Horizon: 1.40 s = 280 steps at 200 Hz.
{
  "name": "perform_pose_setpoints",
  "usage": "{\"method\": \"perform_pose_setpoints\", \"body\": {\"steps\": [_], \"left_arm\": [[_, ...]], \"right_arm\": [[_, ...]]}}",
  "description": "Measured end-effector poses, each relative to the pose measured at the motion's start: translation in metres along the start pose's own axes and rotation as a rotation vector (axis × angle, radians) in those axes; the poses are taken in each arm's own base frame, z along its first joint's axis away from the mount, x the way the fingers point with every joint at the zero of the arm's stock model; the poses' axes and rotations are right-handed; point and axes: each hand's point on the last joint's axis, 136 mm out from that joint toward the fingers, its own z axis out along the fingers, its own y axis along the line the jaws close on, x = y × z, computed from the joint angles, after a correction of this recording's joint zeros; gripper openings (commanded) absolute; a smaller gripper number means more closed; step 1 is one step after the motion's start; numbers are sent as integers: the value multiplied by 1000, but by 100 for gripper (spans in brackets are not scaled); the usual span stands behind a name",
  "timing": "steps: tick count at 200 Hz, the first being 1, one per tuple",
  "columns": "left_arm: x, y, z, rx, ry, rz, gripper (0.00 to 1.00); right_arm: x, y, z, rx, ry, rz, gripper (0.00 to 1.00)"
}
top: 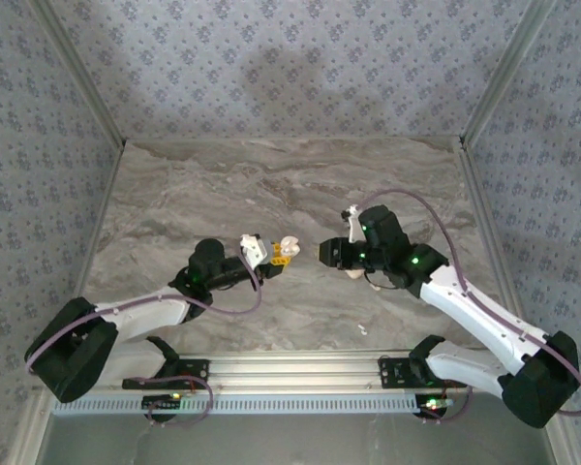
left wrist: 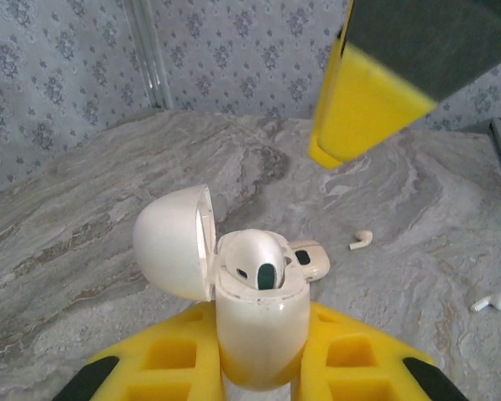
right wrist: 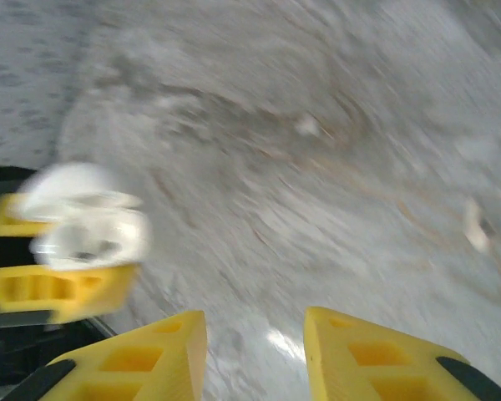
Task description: Insert the wireless bluetooth earbuds into the charging case
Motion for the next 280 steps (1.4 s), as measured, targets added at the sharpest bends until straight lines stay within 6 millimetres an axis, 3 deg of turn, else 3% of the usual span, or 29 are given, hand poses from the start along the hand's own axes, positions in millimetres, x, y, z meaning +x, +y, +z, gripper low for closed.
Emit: {"method": "perform_pose_setpoints", "body": {"steps": [25, 51, 69, 88, 136, 180, 280], "left_arm": [[-1, -1, -3, -3, 9, 20, 12], [0, -1, -5, -8, 19, 33, 12], [2, -1, -6, -10, 30, 36, 12], [2, -1, -7, -12, 34, 40, 12], [1, -1, -8, -13, 35, 41, 12], [0, -1, -9, -13, 33, 42, 12], [-5, 1, -15, -41, 25, 49, 12]], "right_arm": [[44, -45, 0, 181, 154, 183, 38], [110, -87, -5, 359, 330, 356, 39], [148, -102, -12, 452, 423, 432, 40], [168, -106, -19, 498, 464, 470, 41], [194, -108, -13, 526, 528, 535, 41], [203, -111, 1, 532, 565, 552, 41], [173, -136, 8, 556, 437, 556, 40]]}}
